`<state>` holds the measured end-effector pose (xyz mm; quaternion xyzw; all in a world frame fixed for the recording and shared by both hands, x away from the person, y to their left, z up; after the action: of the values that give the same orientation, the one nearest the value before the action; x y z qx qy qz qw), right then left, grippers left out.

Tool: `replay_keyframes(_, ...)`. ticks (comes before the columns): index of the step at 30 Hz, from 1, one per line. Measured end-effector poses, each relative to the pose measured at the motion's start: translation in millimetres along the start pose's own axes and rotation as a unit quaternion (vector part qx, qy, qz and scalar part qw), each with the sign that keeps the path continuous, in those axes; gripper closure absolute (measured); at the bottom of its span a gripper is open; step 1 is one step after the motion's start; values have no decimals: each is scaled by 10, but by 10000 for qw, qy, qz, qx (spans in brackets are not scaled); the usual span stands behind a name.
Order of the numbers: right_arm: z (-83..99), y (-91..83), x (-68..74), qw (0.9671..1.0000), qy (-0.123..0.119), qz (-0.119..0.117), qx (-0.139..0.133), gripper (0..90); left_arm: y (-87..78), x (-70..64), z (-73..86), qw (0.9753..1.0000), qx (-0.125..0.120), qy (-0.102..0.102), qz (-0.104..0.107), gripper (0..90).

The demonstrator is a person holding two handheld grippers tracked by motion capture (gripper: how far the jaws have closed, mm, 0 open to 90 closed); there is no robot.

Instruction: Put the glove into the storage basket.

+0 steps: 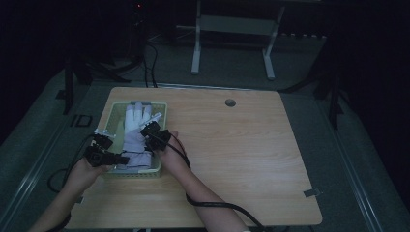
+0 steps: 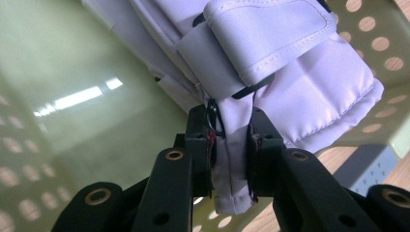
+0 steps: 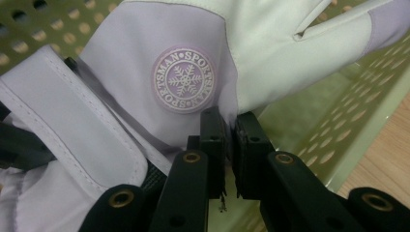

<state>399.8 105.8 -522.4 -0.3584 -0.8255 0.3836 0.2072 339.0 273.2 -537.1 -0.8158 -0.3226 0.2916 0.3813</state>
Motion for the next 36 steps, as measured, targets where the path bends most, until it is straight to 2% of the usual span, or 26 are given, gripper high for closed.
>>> replay_keyframes(6,-11,31,-30,9998,45,-130,134,819,26,17,-4,9996,108,-242,87,741)
replay_keyframes(9,-16,38,-29,9997,64,-146,162,786,41,28,-9,9994,244,-214,71,729)
replay_keyframes(12,-12,50,-23,9997,-16,-138,215,696,70,32,-8,9991,394,-170,54,706)
replay_keyframes(15,-9,52,-21,9996,-89,-127,254,631,87,35,-8,9990,414,-182,46,685)
replay_keyframes(18,-22,16,-28,9997,-88,-148,148,561,87,36,-8,9989,423,-202,29,652)
replay_keyframes(20,-45,-27,-36,9997,-88,-222,-20,479,86,29,-11,9991,361,-214,38,602)
replay_keyframes(24,-94,-130,-28,9988,-186,-339,-295,365,42,12,-31,9996,201,-155,-93,462)
replay_keyframes(25,-98,-150,-29,9990,-122,-341,-258,316,29,2,-41,9998,113,-162,-86,409)
replay_keyframes(26,-98,-150,-29,9990,-122,-341,-258,316,29,2,-41,9998,113,-162,-86,378)
replay_keyframes(27,-101,-160,-34,9992,-112,-347,-157,287,1,-9,-60,9998,7,-155,-82,378)
replay_keyframes(28,-104,-179,-44,9990,-101,-402,-161,248,-18,-17,-72,9999,-73,-113,-104,286)
replay_keyframes(30,-105,-201,-60,9987,-51,-467,-174,215,-70,-27,-97,9996,-189,-64,-192,234)
replay_keyframes(32,-105,-211,-66,9984,-18,-541,-176,187,-90,-40,-111,9994,-287,-84,-181,180)
replay_keyframes(33,-106,-225,-73,9981,-18,-588,-193,178,-147,-79,-141,9981,-545,-10,-271,180)
replay_keyframes(34,-111,-265,-81,9973,-31,-694,-259,142,-173,-103,-155,9975,-658,43,-272,150)
replay_keyframes(36,-114,-309,-95,9965,-10,-763,-344,143,-212,-156,-191,9948,-928,132,-408,148)
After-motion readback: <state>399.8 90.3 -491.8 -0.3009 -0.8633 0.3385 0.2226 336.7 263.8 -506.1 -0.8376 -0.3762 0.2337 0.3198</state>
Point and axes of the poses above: each handheld gripper's, and its own axes: y roughly forward along the jaws, z roughly out of its underside, x roughly to its left, the point moved 3 cm from there along y, roughly forward along the jaws, and after that the axes turned 8 degrees about y, right-handed, at the moved point
